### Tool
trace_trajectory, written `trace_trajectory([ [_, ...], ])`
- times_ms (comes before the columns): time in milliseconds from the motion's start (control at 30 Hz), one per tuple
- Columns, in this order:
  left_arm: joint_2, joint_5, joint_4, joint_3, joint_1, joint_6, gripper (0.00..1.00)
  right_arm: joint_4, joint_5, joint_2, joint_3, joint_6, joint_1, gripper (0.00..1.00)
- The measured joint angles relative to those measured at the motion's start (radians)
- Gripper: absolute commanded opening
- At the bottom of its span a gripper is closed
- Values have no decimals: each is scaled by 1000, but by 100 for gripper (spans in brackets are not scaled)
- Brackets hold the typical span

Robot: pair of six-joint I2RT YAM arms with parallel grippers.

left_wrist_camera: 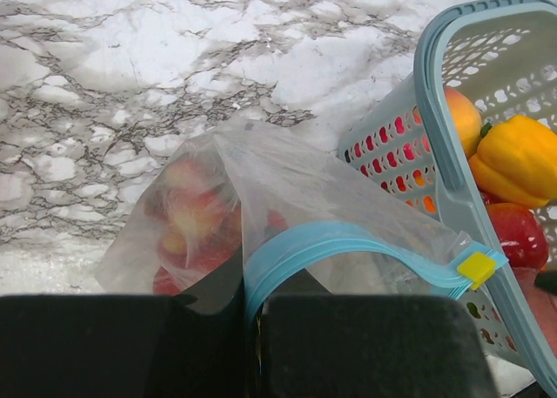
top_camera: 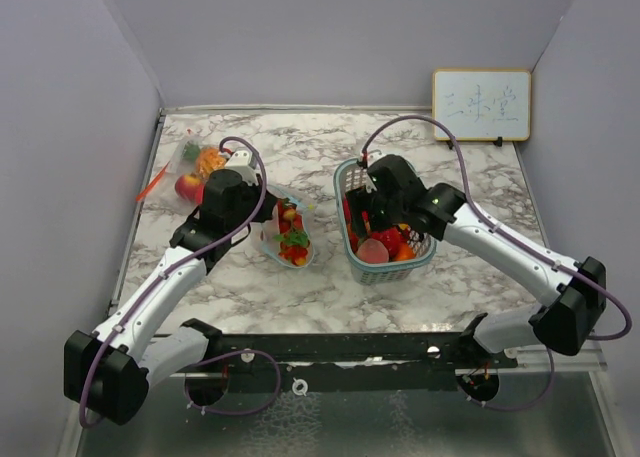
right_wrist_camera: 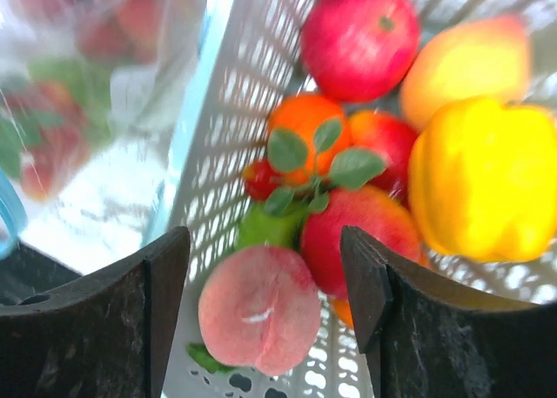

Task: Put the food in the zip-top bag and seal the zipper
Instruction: Pick up the fake fruit from the bin.

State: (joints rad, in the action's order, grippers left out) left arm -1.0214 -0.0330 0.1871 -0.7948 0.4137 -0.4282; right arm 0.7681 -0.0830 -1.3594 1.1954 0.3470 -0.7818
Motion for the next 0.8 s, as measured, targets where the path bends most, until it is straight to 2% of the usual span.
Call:
trace_trajectory([
  [200, 0, -2, -17, 0, 0, -3, 0, -11, -156, -94, 183, -3, 17, 77],
  [500, 0, -19, -41, 0, 0, -14, 0, -19, -138, -80, 37, -4, 145, 79],
  [800, -31, -41, -43, -16, 0, -3, 0, -46, -93, -77, 30, -8, 171, 77],
])
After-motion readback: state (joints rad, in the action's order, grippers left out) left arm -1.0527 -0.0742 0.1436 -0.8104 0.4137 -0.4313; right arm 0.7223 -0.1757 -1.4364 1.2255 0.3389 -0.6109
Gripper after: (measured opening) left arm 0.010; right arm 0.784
